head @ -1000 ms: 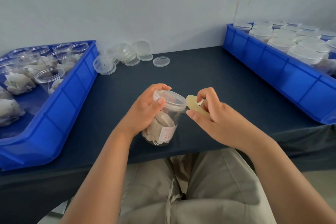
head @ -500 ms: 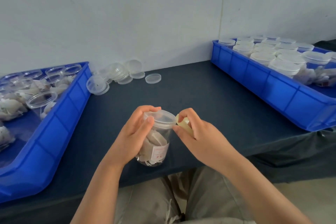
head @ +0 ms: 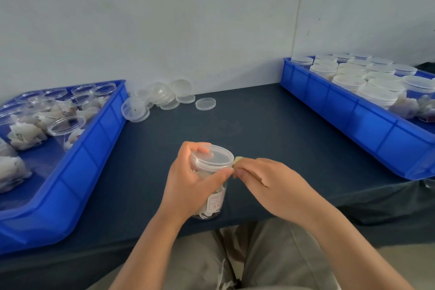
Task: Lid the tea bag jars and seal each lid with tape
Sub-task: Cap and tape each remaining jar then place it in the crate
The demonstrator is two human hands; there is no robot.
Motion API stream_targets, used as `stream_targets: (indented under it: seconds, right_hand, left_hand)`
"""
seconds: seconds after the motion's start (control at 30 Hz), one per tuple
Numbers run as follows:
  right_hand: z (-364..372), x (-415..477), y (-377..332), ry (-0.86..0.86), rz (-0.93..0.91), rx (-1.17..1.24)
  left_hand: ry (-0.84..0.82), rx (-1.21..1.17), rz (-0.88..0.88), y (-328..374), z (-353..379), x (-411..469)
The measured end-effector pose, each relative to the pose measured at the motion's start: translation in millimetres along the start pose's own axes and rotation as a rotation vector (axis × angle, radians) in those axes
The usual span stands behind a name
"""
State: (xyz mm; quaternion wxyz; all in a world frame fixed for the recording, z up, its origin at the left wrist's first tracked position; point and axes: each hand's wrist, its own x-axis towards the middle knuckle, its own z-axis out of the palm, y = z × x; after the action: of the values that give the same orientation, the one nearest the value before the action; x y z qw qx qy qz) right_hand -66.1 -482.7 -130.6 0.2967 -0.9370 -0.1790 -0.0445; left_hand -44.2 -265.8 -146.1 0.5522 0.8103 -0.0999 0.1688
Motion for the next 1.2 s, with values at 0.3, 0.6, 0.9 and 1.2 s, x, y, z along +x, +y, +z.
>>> stream_targets:
  seconds: [0.3,0.6,0.9,1.2]
  right_hand:
    - [15.7,0.2,-7.4,0.194,0.096,-0.207]
    - [16.2,6.4,5.9,0.219,-0.055,-0.163]
    - [4.3,7.0,21.5,0.305,-0.201,-0.2]
    - [-43.2,-11.5,9.4,-0.047,-0.127,-0.303]
  left_hand:
    - [0.206,0.211,0.141,6.0,21.7,-15.3]
    - [0.079,-0.03,0.149,-5.4,4.2,-9.5]
    - [-0.131,-0.257,0.105,-18.3,-12.0,13.1]
    - [-0.131,-0.199,0.109,-23.1,-10.5,27.9]
